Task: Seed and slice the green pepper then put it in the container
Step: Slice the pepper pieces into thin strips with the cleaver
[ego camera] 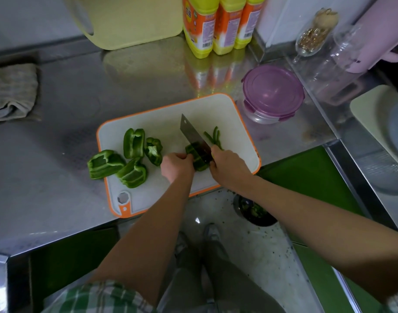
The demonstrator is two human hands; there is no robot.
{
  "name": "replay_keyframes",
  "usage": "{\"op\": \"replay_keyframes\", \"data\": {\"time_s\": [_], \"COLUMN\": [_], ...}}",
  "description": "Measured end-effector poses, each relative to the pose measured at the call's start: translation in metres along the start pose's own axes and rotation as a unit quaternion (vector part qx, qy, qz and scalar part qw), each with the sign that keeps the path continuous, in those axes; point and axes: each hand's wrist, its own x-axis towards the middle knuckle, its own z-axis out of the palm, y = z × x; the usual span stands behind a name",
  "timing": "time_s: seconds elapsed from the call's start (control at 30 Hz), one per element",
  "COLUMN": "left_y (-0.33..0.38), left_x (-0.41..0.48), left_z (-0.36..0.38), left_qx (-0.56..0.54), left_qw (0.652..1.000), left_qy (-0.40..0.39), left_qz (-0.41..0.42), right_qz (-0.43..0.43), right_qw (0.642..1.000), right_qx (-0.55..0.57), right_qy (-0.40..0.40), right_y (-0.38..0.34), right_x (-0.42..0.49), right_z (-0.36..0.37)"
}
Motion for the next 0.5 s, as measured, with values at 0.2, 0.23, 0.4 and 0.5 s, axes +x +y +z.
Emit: {"op": "replay_keyframes", "data": {"time_s": [0.2, 0.23, 0.4, 0.5], "left_y": [0.001, 0.000, -0.007, -0.006], "left_x": [0.002, 0.001, -0.003, -0.002], "left_z": [-0.003, -0.004, -0.008, -0.009], "left_qx": [0.009, 0.012, 0.019, 0.014], "left_qw": [1.000, 0.999, 0.998, 0.998], "left_qy": [-0.025, -0.029, -0.031, -0.023], "left_qz": [0.011, 0.020, 0.060, 0.057], "right_qz": [0.010, 0.007, 0.006, 0.008], "right_qw": [1.000, 1.000, 0.998, 0.997], "right_qx": [-0.020, -0.025, 0.007, 0.034], "right_qy": [0.002, 0.011, 0.058, 0.070], "right_y": [-0.010, -0.012, -0.010, -0.003], "right_x": [0.008, 0.009, 0.015, 0.017], "right_z": [0.007, 0.010, 0.015, 0.008]}}
